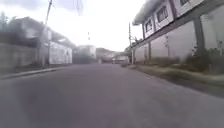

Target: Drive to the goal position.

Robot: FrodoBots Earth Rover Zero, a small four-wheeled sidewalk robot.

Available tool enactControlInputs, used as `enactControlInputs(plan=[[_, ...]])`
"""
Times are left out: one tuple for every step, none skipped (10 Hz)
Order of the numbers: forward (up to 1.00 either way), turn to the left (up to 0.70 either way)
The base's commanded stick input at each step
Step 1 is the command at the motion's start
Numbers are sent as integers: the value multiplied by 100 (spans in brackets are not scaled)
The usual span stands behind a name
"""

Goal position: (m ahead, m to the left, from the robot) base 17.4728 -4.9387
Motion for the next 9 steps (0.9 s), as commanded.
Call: enactControlInputs(plan=[[100, 0], [100, 0], [100, 0], [100, 0], [100, 0], [100, 0], [100, 0], [100, 0], [100, 0]])
